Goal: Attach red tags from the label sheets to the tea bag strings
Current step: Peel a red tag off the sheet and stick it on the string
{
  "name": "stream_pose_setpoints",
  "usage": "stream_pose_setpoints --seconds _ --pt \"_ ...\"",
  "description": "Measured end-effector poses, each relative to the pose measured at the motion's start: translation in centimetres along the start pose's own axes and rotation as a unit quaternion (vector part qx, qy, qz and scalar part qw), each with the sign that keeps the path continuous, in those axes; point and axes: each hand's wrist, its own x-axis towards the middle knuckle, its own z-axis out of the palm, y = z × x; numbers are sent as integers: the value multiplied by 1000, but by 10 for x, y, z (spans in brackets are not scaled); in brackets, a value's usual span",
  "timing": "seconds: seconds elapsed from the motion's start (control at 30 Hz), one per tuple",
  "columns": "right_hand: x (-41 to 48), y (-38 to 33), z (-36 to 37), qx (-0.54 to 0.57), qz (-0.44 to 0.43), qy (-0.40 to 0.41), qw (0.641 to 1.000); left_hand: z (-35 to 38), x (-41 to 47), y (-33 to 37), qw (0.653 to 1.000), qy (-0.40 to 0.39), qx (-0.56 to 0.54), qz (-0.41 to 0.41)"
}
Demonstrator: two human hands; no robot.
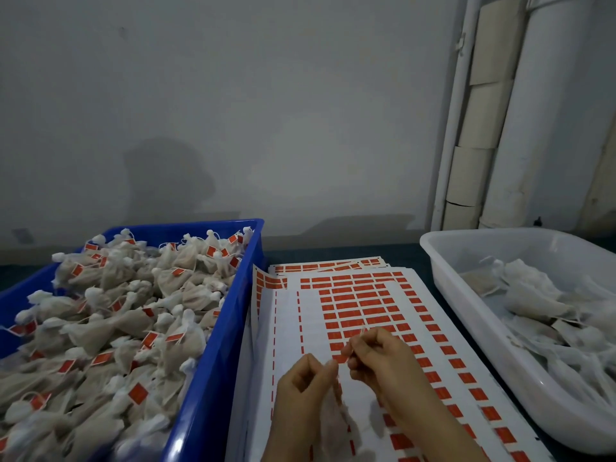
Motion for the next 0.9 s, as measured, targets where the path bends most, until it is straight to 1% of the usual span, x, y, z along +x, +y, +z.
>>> stream_pose_setpoints --seconds 0.13,0.23,0.37,0.5,0.53,0.6,0.63,0.7,0.77,0.83,0.9 --pt "-1 4 -2 -19 -9 -5 1000 1 -1 3 1000 -10 3 -1" --pt "1 9 -4 -33 -34 15 999 0 -4 6 998 -59 -3 -2" --pt "5 15 -2 -24 -58 40 997 0 -4 8 996 -87 -12 -31" --pt "12 20 -5 -32 -53 29 998 -3 -3 7 993 -107 -15 -50" --pt "15 22 -5 -60 -52 44 996 -4 -3 7 993 -105 -20 -53" --pt "22 30 -5 -161 -55 79 982 -5 -3 7 994 -81 -40 -63" --pt "23 36 -3 -208 -49 75 974 -6 -2 8 994 -68 -53 -68" --pt "23 50 3 -301 -32 30 953 -9 -2 11 992 -50 -80 -81" --pt "22 66 8 -408 -43 -7 912 -14 0 14 992 -31 -78 -92" --pt "22 73 9 -467 -65 -14 882 -17 2 15 995 -25 -46 -87" --pt "21 74 10 -493 -67 -10 867 -20 5 17 997 -32 -16 -75"
